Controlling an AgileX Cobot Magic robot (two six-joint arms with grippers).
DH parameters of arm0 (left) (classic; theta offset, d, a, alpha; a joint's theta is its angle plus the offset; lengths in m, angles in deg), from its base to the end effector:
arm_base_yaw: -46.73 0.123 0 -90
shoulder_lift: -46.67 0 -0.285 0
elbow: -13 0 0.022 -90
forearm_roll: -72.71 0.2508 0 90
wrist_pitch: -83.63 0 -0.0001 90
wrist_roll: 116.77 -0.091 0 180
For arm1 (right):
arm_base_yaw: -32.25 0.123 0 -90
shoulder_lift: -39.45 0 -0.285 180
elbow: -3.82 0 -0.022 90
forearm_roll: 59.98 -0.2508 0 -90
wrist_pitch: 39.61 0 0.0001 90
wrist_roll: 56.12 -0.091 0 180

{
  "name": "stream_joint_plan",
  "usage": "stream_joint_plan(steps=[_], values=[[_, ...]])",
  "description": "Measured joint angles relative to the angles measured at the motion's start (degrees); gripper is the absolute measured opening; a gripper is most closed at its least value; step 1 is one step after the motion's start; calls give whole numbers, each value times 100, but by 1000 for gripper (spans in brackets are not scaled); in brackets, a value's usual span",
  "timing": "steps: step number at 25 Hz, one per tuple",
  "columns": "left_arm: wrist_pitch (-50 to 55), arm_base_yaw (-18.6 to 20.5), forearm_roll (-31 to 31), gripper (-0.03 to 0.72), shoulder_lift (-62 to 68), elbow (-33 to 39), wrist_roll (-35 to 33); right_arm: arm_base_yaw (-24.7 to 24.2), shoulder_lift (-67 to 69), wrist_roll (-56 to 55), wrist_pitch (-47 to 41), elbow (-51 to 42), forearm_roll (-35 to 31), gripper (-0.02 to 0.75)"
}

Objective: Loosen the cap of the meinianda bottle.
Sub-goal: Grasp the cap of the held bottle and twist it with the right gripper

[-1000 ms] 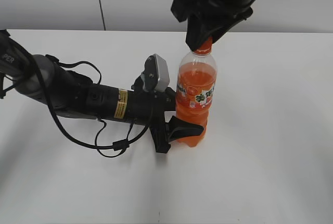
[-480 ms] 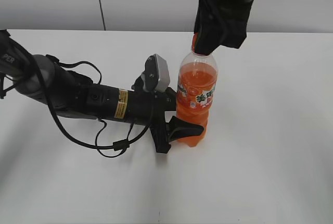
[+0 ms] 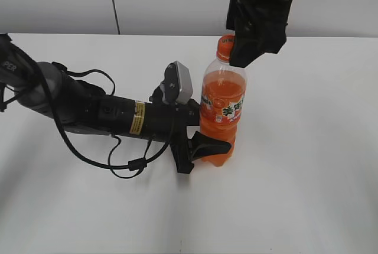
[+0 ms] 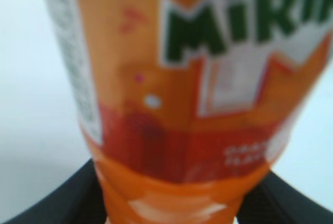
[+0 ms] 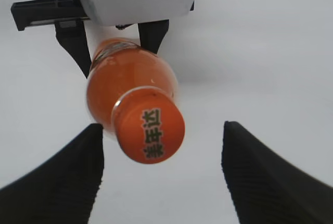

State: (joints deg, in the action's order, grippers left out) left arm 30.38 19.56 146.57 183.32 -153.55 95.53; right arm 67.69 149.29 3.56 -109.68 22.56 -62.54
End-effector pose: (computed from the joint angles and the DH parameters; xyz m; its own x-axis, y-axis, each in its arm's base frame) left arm 0.3204 -0.2431 0.0750 -0.0499 0.4047 -0.9131 0.9951 0.0986 -0.0107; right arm 0.3051 0.2218 0.3222 0.1057 -0.9738 -0.2013 -0.9653 -0.0519 -0.2558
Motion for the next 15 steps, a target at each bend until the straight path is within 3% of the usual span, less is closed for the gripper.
stream_joint_plan(steps=[5,8,11,15], values=[[0,0,0,410,0,0,0,0,-291,-169,0,0,-5,547],[0,0,0,410,0,0,0,0,-541,-812,0,0,-5,550],[0,0,0,410,0,0,0,0,-758,-2159,0,0,-60,552],[0,0,0,410,0,0,0,0,-873,-4872,0,0,-96,549]])
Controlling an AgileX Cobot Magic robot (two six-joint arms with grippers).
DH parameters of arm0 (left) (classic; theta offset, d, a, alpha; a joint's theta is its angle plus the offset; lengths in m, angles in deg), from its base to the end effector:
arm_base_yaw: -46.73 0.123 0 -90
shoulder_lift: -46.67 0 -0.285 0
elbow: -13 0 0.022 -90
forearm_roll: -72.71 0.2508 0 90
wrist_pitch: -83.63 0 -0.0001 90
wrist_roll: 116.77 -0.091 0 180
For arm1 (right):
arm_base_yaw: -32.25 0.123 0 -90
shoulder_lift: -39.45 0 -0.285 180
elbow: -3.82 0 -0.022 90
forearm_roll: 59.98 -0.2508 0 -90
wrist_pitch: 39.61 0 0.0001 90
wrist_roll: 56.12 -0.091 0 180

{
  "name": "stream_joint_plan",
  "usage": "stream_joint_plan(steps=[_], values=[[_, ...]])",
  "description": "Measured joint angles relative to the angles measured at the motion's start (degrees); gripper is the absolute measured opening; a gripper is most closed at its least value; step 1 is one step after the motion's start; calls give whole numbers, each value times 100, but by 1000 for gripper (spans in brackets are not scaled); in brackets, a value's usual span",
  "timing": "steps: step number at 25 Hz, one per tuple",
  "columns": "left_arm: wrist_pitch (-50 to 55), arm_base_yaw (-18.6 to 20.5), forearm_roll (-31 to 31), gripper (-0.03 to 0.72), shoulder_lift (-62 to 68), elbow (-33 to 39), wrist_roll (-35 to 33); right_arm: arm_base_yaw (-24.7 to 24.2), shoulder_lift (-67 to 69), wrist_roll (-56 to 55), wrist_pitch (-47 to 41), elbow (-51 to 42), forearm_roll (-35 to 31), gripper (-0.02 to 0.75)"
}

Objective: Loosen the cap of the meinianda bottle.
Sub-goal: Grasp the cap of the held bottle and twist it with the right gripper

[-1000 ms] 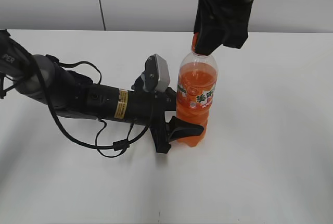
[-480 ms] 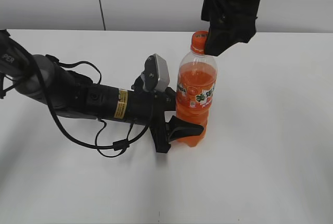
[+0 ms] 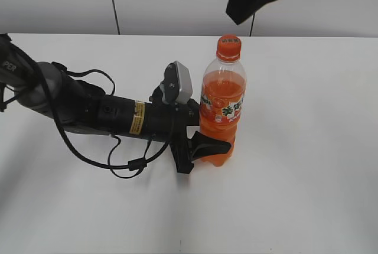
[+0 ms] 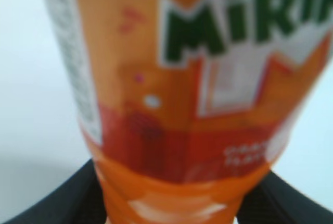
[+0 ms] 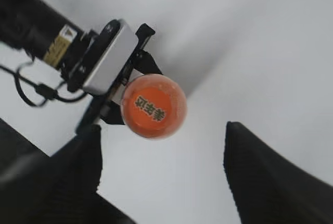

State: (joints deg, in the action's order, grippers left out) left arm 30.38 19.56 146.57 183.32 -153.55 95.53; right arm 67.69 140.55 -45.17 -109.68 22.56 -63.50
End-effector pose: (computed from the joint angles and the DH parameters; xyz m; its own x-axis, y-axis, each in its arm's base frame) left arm 0.3204 -0.2431 0.0750 -0.0499 0.4047 -0.9131 0.9951 0.0986 -0.0107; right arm 0.2760 0.2029 0.3773 -0.6098 -0.6415 -0.4653 -0.7143 0.6993 -0.0281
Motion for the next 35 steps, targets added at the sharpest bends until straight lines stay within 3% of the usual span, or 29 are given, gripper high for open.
stream_joint_plan(steps=[3,6,27,31,35], values=[[0,0,0,410,0,0,0,0,0,-1863,0,0,-18,524],[0,0,0,410,0,0,0,0,0,-2450,0,0,-94,496],[6,0,-11,410,0,0,0,0,819,-2619,-1,0,-166,475],[6,0,-11,410,0,0,0,0,875,-2613,-1,0,-100,414],[8,0,-11,410,0,0,0,0,875,-2613,1,0,-103,295]])
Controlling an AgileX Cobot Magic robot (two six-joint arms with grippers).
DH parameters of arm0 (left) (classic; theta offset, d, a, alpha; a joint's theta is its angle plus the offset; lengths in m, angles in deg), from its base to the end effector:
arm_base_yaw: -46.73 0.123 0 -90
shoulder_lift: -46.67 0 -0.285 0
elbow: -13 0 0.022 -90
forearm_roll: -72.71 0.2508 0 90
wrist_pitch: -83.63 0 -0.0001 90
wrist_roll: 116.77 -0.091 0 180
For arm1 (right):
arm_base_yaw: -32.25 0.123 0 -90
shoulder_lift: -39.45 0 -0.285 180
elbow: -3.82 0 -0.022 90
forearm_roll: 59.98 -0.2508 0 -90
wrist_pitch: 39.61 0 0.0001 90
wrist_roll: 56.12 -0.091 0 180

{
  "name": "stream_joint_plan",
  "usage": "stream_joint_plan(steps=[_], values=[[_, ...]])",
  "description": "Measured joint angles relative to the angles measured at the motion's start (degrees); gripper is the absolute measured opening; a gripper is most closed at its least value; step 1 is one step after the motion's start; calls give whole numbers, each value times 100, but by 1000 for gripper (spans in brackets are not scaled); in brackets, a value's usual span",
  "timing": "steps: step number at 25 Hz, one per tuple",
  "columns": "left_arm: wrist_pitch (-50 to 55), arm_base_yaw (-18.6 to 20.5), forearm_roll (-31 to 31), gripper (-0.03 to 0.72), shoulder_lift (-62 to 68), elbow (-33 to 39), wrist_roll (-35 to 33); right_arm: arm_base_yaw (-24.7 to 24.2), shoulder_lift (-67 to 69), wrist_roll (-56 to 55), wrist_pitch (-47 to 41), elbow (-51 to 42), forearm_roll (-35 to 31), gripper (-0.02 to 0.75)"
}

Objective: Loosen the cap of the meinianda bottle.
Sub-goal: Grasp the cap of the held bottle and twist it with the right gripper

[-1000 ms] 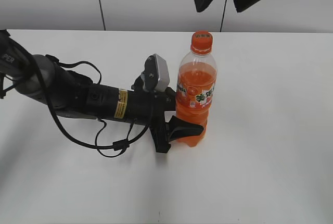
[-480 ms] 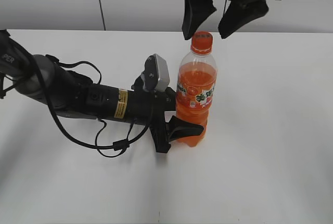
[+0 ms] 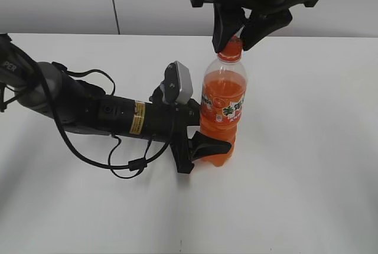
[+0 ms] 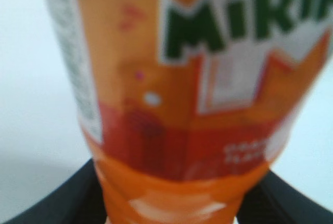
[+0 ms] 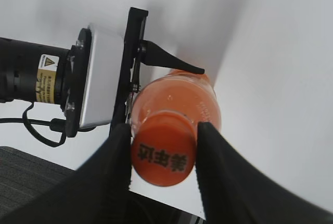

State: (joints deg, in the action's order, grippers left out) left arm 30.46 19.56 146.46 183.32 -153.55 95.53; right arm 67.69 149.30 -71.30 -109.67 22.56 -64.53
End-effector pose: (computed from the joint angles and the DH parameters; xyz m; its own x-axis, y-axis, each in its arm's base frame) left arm 0.3206 -0.2431 0.0750 -0.0511 0.4049 -0.9129 0.9948 0.1009 -0.0109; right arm 0.3034 0.2243 0.3223 -0.9104 -0.2955 -0.2897 -0.3506 0.9226 0.1608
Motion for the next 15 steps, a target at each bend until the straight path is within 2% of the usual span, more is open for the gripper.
stream_joint_plan(steps=[4,7,10,15], values=[[5,0,0,410,0,0,0,0,0,133,24,0,0,274],[5,0,0,410,0,0,5,0,0,864,28,0,-32,274],[5,0,0,410,0,0,5,0,0,2311,30,0,-58,272],[5,0,0,410,0,0,5,5,0,5577,35,0,33,272]])
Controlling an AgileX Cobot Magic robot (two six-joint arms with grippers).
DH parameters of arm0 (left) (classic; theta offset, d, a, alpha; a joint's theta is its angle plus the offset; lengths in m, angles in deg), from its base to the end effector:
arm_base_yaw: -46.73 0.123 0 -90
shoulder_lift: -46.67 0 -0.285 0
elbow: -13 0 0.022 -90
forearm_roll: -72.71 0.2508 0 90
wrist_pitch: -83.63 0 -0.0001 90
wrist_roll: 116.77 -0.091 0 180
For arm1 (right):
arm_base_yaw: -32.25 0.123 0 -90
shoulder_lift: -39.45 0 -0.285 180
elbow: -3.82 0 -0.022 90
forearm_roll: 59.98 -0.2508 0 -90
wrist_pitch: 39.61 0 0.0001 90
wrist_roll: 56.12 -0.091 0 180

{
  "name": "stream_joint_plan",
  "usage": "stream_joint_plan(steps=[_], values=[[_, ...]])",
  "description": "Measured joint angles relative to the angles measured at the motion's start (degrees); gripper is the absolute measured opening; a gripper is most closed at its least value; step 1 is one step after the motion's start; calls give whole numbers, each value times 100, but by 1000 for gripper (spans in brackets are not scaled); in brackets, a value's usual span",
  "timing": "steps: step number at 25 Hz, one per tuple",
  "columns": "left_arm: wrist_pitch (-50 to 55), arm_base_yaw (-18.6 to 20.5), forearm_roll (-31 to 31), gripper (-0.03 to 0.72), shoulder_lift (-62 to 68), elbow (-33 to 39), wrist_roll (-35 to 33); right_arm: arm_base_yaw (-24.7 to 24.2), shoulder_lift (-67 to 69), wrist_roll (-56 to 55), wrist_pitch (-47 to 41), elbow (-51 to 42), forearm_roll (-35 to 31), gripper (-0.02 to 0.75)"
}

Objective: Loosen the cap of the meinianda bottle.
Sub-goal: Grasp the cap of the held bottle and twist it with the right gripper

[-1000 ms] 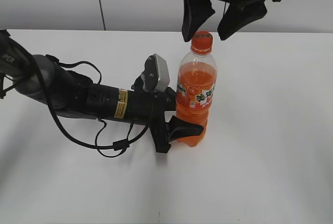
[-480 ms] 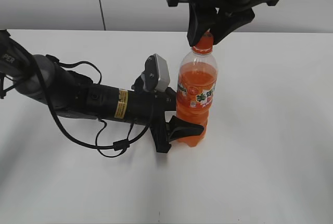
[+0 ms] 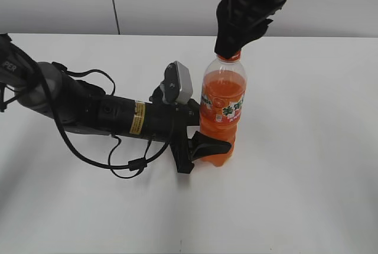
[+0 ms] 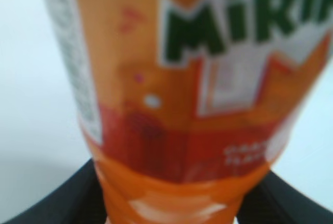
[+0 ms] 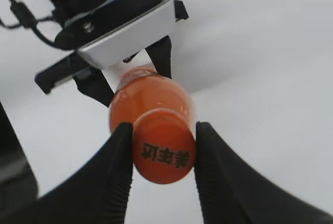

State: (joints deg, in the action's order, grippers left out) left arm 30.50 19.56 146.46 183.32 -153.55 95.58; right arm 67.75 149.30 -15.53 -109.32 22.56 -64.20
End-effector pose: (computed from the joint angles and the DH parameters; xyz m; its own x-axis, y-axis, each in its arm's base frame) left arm 0.3206 -0.2431 0.0749 -0.0520 0.4054 -0.9127 0.9948 0.1016 -0.0116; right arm 0.3039 0.2245 0.3225 -0.2191 -0.9295 -0.2966 -0.9488 0.2738 -0.1573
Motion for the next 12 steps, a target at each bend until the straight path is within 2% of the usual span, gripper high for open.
stream_joint_plan(steps=[4,7,12], values=[[29,-6,-11,410,-20,0,0,5,-10,1878,0,5,27,272],[100,-6,-16,410,-55,0,0,5,-17,2309,-12,5,75,272],[112,-6,-21,410,-55,0,0,5,-17,2405,-17,5,103,274]])
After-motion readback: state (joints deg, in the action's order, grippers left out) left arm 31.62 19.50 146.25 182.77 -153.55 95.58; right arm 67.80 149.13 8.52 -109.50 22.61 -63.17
